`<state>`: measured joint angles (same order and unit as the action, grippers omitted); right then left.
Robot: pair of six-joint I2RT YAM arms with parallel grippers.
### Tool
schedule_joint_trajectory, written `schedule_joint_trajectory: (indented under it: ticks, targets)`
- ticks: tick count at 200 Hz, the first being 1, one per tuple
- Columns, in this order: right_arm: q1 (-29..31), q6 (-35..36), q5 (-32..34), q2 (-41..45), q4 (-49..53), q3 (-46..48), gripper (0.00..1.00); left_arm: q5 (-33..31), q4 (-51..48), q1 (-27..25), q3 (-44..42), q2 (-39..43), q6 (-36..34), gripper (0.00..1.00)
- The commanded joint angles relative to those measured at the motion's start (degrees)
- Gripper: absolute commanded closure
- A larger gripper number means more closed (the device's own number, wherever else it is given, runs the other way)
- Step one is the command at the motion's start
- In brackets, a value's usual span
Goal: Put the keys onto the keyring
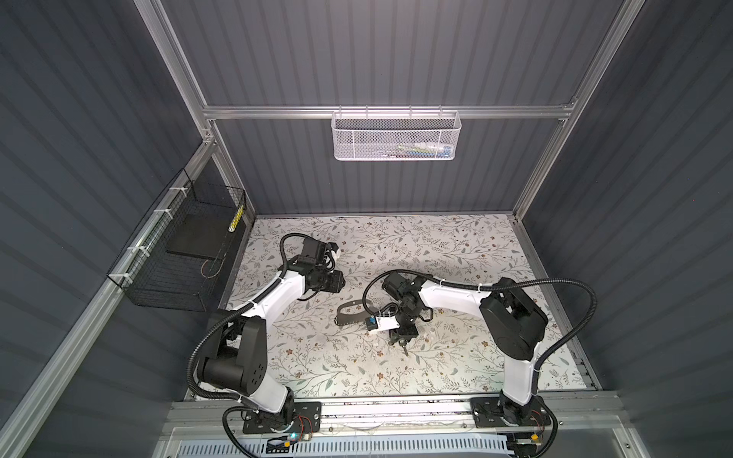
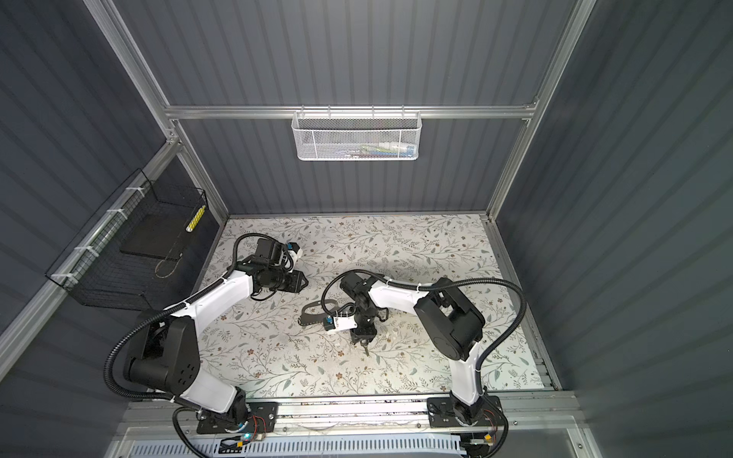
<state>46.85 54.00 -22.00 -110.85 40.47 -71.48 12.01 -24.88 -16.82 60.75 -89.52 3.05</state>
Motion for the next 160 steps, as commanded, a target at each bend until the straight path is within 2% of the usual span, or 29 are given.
schedule_joint_trajectory:
  ticks: [1,97,160]
  targets:
    - [0.4,0.1,0.5,-1.0,2.0,-1.0,0.83,0.4,-1.9,-0.1,1.7,0.8,-1.2,0.62]
    - [0.4,-1.5,0.9,0.1,0.9,-0.2,0.99,-0.2,-2.4,0.0,1.7,0.9,-1.3,0.62]
    - [-0.7,-5.2,-2.5,3.4,-1.9,2.1,1.00,-0.1,-2.3,-0.1,1.6,1.3,-1.6,0.63]
